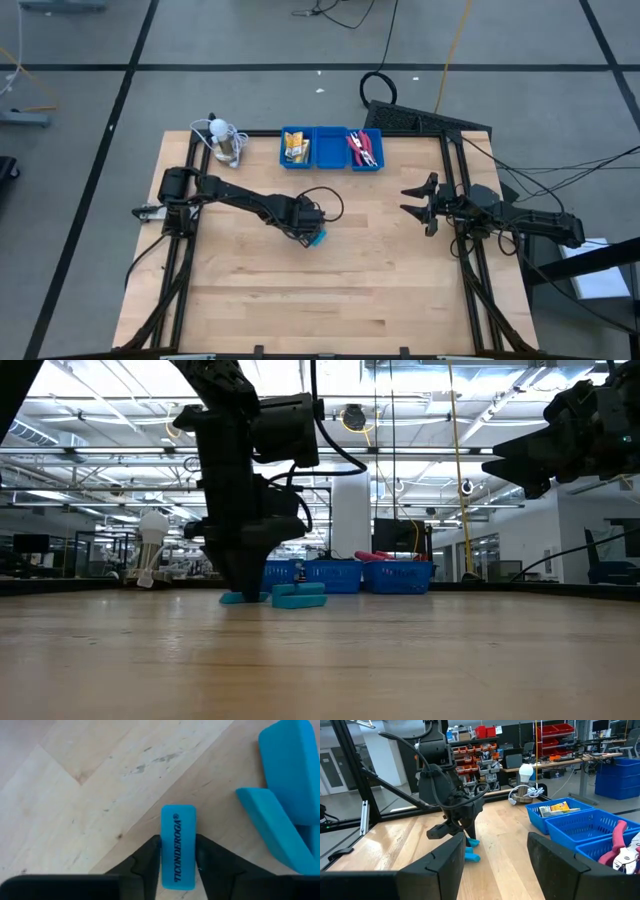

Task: Pick & Place School Supplies
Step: Put the blue eraser into the middle blue bin

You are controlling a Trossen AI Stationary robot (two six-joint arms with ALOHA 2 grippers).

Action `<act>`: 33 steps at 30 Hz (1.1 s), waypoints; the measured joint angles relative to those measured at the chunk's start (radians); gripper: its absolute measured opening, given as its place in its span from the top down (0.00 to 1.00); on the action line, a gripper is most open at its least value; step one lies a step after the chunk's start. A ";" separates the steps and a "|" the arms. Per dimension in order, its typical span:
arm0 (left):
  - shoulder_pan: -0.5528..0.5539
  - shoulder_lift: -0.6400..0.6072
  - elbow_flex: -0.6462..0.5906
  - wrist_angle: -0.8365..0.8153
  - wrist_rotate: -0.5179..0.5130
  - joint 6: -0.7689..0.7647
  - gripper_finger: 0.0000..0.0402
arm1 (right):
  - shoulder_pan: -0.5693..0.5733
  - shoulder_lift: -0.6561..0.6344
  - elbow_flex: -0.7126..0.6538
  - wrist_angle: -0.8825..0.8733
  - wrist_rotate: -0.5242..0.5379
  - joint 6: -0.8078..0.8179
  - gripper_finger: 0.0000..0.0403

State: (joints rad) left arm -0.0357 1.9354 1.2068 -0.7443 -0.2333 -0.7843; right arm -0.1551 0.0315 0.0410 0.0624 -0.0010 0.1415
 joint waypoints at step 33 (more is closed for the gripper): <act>-0.082 -0.279 -0.004 0.325 -0.370 0.754 0.79 | 0.000 0.000 0.000 0.000 0.000 0.000 0.49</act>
State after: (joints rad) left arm -0.1176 1.6566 1.2026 -0.4191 -0.6036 -0.0299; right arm -0.1555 0.0315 0.0410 0.0627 -0.0010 0.1416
